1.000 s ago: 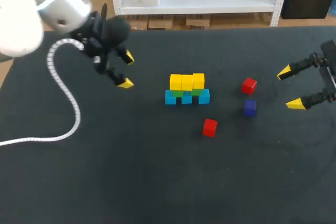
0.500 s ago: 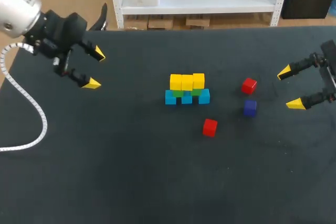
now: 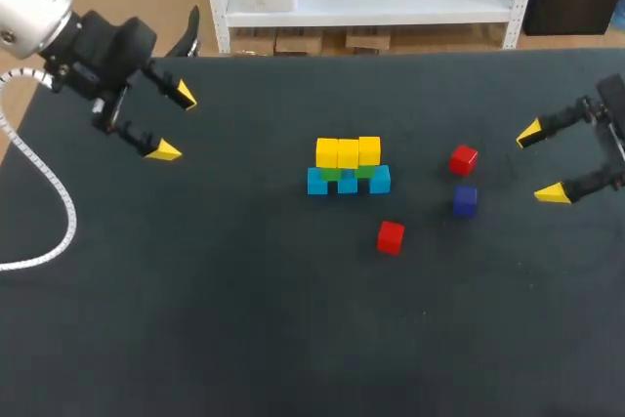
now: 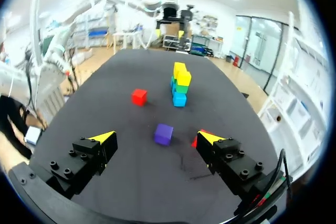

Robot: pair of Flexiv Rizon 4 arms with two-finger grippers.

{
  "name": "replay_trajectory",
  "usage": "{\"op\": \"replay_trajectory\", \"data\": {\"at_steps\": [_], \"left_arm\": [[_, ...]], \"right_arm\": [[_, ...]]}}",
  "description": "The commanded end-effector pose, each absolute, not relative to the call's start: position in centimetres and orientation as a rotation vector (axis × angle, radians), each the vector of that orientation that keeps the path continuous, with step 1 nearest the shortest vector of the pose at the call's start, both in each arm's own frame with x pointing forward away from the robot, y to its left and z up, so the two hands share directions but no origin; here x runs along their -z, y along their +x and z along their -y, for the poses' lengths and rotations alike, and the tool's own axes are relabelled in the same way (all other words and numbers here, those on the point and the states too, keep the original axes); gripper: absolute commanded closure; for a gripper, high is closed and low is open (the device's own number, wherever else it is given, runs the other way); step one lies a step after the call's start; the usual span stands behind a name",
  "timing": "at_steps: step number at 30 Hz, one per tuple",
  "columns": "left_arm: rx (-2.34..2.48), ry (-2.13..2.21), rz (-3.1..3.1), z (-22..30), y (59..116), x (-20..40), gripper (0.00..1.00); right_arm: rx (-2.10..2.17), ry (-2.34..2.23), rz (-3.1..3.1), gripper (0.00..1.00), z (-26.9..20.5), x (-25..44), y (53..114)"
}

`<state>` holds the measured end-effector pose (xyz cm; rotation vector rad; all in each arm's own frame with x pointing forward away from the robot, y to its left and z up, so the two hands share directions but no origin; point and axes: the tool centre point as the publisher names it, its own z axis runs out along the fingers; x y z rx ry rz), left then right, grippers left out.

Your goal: Place the blue cubes, place green cubes on the blue cubes, place the yellow cubes on the green cubes, then place the red cubes on the yellow cubes, and place purple cube on the red cubes.

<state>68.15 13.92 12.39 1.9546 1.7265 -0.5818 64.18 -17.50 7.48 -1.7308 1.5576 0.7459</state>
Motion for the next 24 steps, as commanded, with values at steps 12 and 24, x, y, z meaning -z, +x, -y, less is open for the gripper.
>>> {"op": "replay_trajectory", "data": {"at_steps": [12, 24], "left_arm": [[0.587, 1.961, -1.726, -13.9, 68.4, -12.4, 0.0], [0.587, 1.961, -1.726, -13.9, 68.4, -12.4, 0.0]], "right_arm": [[-0.695, -2.514, -0.911, 0.0, 14.4, -6.7, 71.1], [-0.716, -2.677, -0.527, 0.0, 13.4, -4.5, 74.2]]}}
